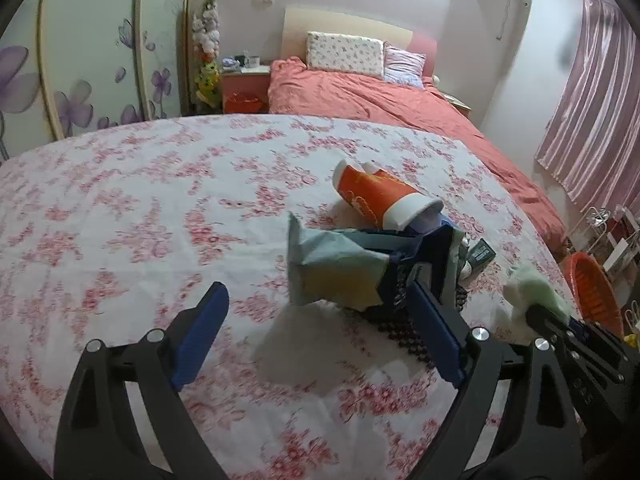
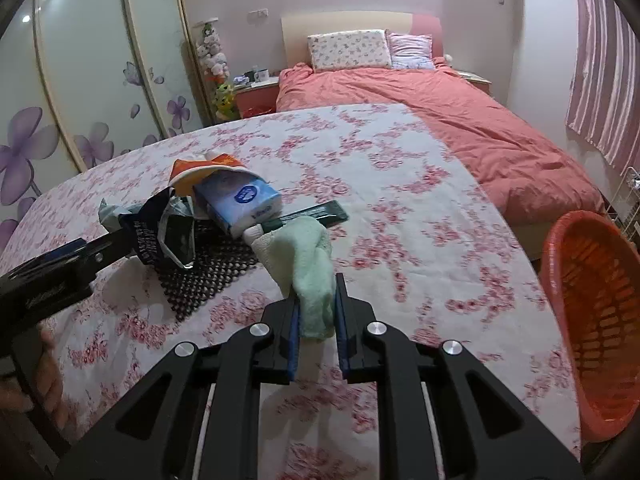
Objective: Collect trash
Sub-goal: 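Grasp the pale green cloth with the right gripper while the left gripper approaches the snack bag, then grasp the blue-and-yellow snack bag with the left gripper and lift it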
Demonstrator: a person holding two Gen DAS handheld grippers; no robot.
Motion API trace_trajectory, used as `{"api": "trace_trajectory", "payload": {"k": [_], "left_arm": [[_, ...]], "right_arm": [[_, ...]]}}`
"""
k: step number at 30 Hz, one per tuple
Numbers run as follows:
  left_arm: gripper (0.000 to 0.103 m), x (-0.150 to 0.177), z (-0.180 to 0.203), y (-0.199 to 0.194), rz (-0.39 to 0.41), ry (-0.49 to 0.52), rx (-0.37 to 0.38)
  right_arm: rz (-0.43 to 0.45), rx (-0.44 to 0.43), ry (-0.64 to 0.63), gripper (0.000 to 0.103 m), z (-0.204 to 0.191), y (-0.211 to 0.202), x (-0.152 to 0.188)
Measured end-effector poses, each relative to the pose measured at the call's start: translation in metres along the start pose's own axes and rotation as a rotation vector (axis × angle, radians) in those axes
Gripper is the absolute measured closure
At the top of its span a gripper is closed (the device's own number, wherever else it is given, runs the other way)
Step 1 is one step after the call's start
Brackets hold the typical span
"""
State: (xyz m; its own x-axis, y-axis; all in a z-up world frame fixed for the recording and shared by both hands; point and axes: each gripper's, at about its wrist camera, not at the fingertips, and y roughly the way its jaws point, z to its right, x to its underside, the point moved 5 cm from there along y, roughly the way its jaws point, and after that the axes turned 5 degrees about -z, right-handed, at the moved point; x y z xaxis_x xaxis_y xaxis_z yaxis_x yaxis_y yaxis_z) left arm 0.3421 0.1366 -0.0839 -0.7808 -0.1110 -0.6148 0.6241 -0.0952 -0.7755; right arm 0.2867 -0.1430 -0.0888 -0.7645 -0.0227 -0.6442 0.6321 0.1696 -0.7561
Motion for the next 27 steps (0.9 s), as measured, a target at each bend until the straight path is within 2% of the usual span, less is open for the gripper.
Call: {"api": "trace_trajectory", "payload": {"k": [5, 10, 15, 21, 24, 27], "left_arm": [[0.012, -0.002, 0.003, -0.004, -0.005, -0.024, 0.036], [0.01, -0.01, 0.013, -0.022, 0.062, -0.037, -0.001], [0.006, -0.018, 0.041, -0.019, 0.044, -0.028, -0.014], [0.006, -0.012, 0.061, 0.0, 0.025, 0.052, -0.186], [0.008, -0.007, 0.045, 0.002, 0.011, 0.035, -0.225], [0.008, -0.003, 0.014, -0.005, 0.019, -0.011, -0.258]], "right_arm": [[0.003, -0.002, 0.021, 0.088, 0.01, -0.001, -0.001], [0.003, -0.006, 0.028, 0.088, 0.014, -0.002, 0.001], [0.0, -0.006, 0.039, 0.088, 0.019, -0.004, 0.005], [0.005, -0.001, 0.068, 0.088, 0.034, -0.011, 0.008], [0.012, -0.002, 0.073, 0.088, 0.039, -0.014, 0.008], [0.02, -0.01, 0.075, 0.088, 0.039, -0.015, 0.008]]}}
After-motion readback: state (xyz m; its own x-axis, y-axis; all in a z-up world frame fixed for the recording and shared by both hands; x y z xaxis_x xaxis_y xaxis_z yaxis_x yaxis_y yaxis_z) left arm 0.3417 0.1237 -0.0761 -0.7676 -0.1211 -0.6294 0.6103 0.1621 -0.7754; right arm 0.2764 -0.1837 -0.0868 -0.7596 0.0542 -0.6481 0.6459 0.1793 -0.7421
